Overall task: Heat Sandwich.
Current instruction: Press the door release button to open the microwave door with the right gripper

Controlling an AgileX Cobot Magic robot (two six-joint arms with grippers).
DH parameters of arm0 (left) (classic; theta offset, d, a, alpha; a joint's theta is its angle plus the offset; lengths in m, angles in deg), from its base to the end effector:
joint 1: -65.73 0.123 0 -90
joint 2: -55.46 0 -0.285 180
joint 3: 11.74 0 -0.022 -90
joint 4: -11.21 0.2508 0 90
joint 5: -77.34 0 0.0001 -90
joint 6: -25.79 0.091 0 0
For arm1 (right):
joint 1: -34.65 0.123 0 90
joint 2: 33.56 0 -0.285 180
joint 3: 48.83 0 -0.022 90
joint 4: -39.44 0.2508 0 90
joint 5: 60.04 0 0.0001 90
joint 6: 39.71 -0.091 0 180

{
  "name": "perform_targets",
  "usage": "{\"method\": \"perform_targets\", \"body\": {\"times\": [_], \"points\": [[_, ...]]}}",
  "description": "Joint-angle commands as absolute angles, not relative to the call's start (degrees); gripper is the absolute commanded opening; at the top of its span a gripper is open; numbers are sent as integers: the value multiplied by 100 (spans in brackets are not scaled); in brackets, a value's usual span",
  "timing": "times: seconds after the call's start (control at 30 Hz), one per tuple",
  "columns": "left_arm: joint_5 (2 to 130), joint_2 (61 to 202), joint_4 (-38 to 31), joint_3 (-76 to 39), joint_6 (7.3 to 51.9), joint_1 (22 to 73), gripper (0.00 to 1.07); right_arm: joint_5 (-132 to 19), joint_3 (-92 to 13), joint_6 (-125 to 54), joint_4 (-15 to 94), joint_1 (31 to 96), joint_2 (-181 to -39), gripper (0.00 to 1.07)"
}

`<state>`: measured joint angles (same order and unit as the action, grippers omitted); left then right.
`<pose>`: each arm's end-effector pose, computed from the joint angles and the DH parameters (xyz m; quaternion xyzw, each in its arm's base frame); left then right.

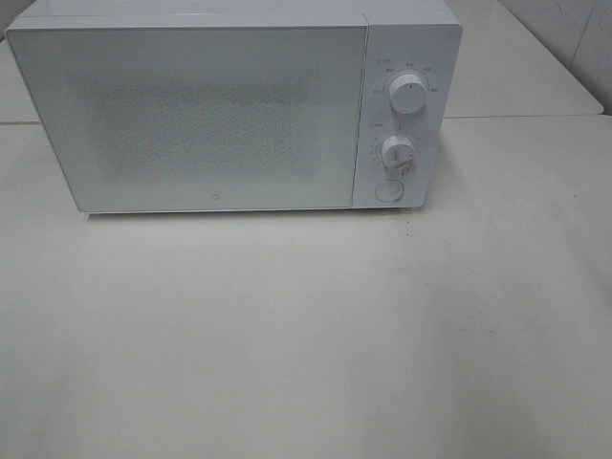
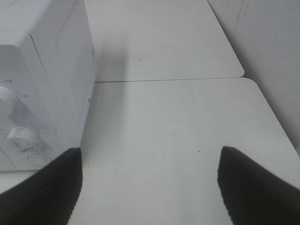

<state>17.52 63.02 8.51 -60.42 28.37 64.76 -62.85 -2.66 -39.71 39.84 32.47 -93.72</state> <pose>-0.0046 -0.0036 0.2782 0.0270 0.8477 -0.0161 0.5296 0.1909 -0.0072 0.2909 0.0182 0.8146 -0.0089 0.5796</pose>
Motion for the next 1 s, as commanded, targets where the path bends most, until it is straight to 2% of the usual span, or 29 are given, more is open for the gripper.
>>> {"method": "perform_targets", "body": {"times": [0.03,0.27,0.43,0.7,0.77,1.0], "points": [[1844,6147,811,-6059,2791,6447,102,-5878,-295,-4005,4007,3236,-9635,76],[1844,6147,811,-6059,2791,6447,102,-4388,20,-3971,3990,3293,-10386,76],[1844,6147,811,-6059,2791,6447,102,-3368,370,-3719,4025,3603,-10959,76],[1844,6147,811,-6059,2791,6447,102,-1793,753,-2665,5451,4410,-11910,76],[1844,6147,811,-6059,2791,6447,102,-1214,880,-2309,5973,4846,-12236,76],[1844,6147,811,-6059,2791,6447,102,-555,908,-2137,6941,5717,-12804,76]]}}
